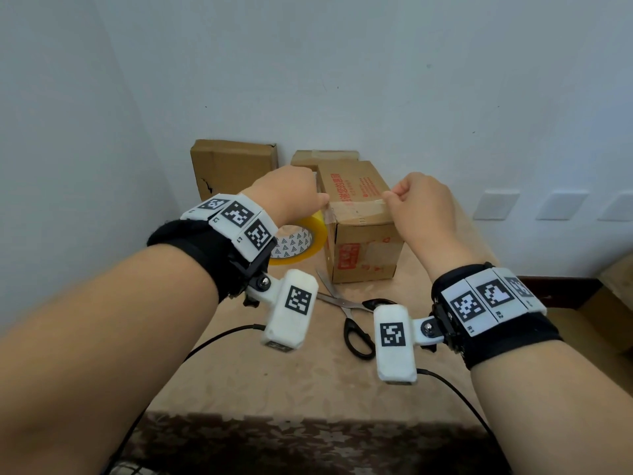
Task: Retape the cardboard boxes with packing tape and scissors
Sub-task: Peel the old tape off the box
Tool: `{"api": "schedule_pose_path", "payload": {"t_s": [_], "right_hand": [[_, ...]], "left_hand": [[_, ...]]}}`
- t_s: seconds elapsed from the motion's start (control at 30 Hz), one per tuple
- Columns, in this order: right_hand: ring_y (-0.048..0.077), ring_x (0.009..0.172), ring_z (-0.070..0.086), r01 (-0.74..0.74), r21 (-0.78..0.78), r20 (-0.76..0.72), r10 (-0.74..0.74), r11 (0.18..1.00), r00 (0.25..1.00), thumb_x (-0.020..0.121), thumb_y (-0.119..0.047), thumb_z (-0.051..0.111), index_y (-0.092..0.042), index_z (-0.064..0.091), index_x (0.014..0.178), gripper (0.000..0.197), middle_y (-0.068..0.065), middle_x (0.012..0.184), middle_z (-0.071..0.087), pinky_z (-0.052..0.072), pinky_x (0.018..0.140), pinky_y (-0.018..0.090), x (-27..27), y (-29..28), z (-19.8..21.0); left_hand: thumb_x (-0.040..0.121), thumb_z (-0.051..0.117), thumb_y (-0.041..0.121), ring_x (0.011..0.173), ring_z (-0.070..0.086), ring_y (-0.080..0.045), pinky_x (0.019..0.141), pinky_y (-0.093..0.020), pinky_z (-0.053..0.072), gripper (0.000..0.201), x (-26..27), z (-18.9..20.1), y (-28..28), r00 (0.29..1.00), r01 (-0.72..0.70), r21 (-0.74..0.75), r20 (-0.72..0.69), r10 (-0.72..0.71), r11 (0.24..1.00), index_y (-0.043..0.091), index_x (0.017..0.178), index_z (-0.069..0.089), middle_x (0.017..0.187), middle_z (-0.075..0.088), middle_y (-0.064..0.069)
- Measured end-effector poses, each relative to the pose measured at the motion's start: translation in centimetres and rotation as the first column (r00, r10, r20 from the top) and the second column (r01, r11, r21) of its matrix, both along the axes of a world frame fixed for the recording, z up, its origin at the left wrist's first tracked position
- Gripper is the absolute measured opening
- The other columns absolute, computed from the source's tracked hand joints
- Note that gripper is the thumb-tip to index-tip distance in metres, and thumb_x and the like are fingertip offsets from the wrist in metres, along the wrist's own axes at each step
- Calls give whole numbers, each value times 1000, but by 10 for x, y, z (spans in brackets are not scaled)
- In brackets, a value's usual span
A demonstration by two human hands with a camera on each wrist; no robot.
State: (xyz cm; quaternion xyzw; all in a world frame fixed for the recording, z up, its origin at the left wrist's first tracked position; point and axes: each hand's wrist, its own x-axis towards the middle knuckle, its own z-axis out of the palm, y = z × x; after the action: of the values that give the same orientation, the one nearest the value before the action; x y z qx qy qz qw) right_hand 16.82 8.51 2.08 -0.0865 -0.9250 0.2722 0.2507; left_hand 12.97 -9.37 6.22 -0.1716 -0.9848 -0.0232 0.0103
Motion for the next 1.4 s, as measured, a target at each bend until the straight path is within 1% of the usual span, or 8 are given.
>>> {"api": "schedule_pose_path", "payload": {"t_s": [0.23,0.4,0.57,0.63,0.77,0.9,1.1,1.4], "right_hand": [[26,95,59,14,15,24,-15,1000,1000,94,-27,56,-16,61,92,12,4,99,65,43,77,34,0,2,-1],[31,108,50,50,35,54,-52,998,997,90,-30,62,-18,62,92,13,9,113,49,45,92,41,0,4,-5],[31,117,43,99,87,25,-102,991,994,95,-18,51,-14,52,119,25,12,127,46,35,95,38,5,0,-3],[30,125,42,-55,161,-34,61,985,998,99,-18,42,-12,47,132,35,11,135,46,32,102,40,7,-14,2],[26,149,9,-342,351,327,228,872,917,103,-42,14,-24,21,153,53,3,161,17,-7,116,54,7,-43,-10],[28,149,6,-315,342,409,161,886,898,98,-57,1,-34,16,153,62,-2,161,12,-15,113,59,4,-41,-18],[28,149,7,-296,399,399,126,868,908,96,-60,2,-32,12,154,65,-2,162,11,-12,114,61,3,-44,-24],[47,144,-3,-164,365,419,-4,917,908,90,-72,13,-36,9,153,73,5,162,5,-4,107,73,4,-54,-26]], "left_hand": [[98,42,36,48,38,-13,46,-24,26,48,-4,-3,3,1000,-2,-10,17,2,1000,14,56,38,56,42,0],[99,41,33,51,42,-12,48,-24,29,43,-4,-7,5,999,26,-4,29,-26,1000,17,59,39,61,47,-1],[100,37,35,48,37,-14,48,-24,30,50,-6,-12,3,999,25,-29,30,-24,999,13,55,40,55,40,-1],[100,37,35,48,37,-14,48,-25,30,50,-6,-13,3,999,31,-25,25,-30,999,13,55,40,55,40,-1],[100,36,32,52,39,-12,49,-27,30,43,0,-10,3,998,69,-24,10,-69,997,13,64,48,59,45,-8],[98,40,44,50,38,-14,49,-23,30,50,-6,-18,-9,991,16,118,131,-31,993,11,61,50,54,41,-3],[88,53,56,93,56,-14,82,-31,46,49,0,-42,-41,988,-5,498,136,-72,867,14,112,63,103,61,2],[82,69,43,124,46,-14,92,-22,36,68,23,-54,-56,971,217,412,3,-239,885,31,141,37,139,48,5]]}}
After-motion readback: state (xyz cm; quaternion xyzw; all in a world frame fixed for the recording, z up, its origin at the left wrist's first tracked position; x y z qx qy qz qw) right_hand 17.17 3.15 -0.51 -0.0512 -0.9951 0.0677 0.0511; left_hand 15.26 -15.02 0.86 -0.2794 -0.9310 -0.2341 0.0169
